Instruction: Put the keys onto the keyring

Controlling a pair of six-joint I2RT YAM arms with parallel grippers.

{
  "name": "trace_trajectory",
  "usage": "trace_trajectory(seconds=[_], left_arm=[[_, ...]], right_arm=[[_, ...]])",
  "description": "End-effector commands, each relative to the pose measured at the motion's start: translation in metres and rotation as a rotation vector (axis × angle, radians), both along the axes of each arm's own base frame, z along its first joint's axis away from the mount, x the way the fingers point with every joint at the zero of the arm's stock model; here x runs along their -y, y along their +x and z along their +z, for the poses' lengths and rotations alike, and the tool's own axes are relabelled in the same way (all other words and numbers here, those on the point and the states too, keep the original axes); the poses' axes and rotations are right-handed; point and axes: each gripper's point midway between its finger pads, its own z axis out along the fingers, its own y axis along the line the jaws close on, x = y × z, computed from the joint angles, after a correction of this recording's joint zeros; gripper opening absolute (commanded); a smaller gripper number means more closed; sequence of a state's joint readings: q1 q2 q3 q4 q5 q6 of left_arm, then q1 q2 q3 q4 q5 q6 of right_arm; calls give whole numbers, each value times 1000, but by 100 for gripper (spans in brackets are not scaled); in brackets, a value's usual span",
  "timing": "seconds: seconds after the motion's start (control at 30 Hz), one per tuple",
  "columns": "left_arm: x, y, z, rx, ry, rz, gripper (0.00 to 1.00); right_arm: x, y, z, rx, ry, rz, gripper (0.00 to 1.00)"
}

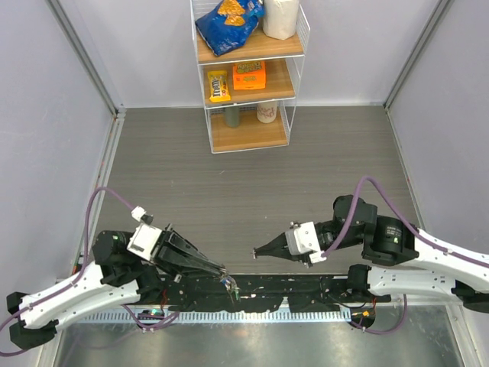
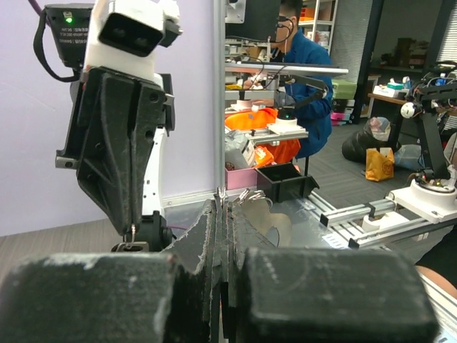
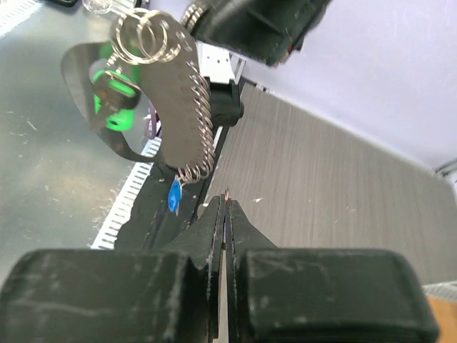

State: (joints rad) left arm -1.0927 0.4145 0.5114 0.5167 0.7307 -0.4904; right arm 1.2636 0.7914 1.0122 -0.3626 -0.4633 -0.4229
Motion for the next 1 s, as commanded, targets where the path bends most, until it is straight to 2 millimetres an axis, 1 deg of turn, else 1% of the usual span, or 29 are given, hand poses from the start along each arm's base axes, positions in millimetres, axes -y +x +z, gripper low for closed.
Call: trace_trajectory(seconds=[0.0,0.13,0.17,0.2,0.23,0.3,0.43,0.53,0.57,0.67,0.77,0.97], left_arm=[[-6,-5,23,24,-78,-18,0],[-3,-4,25,12,-84,-27,0],[-3,-4,26,8,-83,-32,0],[-2,-4,26,3,-84,-34,0],[-2,-4,27,1,-91,-33,0],[-1,-2,28,-10,-96,-30,0],[0,1,30,-32,-110,-19,0],[-1,4,32,-52,-125,-5,0],[-1,6,33,-60,-133,3,0],[-1,8,34,-75,-141,8,0],[-1,8,34,-85,-144,8,0],[-1,11,34,-100,-151,20,0]], right_arm=[[-3,-4,47,208,176,41,6],[-10,-2,48,328,202,20,6],[-11,-6,49,374,214,34,5],[-13,-4,51,397,227,16,5],[-15,-8,52,434,240,28,5],[-18,-8,55,491,256,13,5],[-23,-13,59,572,265,5,5],[-28,-16,58,607,268,7,6],[-29,-17,61,626,278,-1,5],[-34,-17,59,660,272,-10,5],[-34,-18,66,688,305,-33,5],[-35,-23,70,713,322,-35,5]])
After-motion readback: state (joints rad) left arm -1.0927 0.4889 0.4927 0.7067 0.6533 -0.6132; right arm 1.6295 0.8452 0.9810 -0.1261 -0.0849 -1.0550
